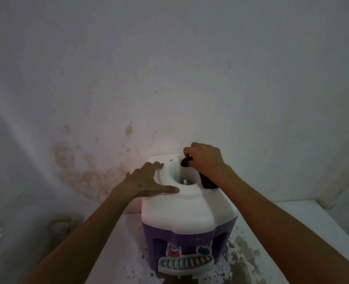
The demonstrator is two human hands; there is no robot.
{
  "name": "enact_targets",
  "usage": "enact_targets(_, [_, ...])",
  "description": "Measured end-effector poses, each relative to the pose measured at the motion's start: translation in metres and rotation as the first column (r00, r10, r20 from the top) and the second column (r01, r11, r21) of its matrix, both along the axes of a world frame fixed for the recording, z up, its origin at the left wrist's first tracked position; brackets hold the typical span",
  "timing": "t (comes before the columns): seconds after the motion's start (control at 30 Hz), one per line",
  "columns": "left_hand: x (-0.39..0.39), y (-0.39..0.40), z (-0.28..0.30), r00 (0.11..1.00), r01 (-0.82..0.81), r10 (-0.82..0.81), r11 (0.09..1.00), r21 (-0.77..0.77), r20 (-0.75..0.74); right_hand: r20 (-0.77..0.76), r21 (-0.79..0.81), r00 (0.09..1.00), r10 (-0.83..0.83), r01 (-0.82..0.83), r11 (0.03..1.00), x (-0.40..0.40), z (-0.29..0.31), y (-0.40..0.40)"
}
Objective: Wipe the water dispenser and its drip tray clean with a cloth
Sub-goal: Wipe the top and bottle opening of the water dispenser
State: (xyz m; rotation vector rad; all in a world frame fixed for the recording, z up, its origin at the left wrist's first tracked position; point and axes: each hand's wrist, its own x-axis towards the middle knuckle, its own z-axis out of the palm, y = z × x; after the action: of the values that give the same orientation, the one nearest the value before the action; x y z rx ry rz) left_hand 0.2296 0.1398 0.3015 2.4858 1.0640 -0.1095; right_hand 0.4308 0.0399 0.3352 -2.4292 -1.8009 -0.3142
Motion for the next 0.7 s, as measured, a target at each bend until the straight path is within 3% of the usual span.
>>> enact_targets(0.17, [0.001,-0.001,0.002,1.0,-0.01,0.01,1.0,0.005,-0.006,0.001,-0.038,0.996,0.084,-0.084,0.996,0.0,0.002,-0.001])
enact_targets(0.47, [0.001,-0.004,0.006,0.999,-0.032,0.031,0.999,-0.033,-0.012,-0.112,-0.238,0.991,-0.07,0.042,0.97,-0.004,0.015,-0.021])
enact_targets(0.7, [-0.002,-0.008,0.007,0.999,-0.042,0.042,0.998,-0.049,0.013,-0.068,-0.518,0.995,-0.07,0.025,0.855,-0.036,0.032,-0.017])
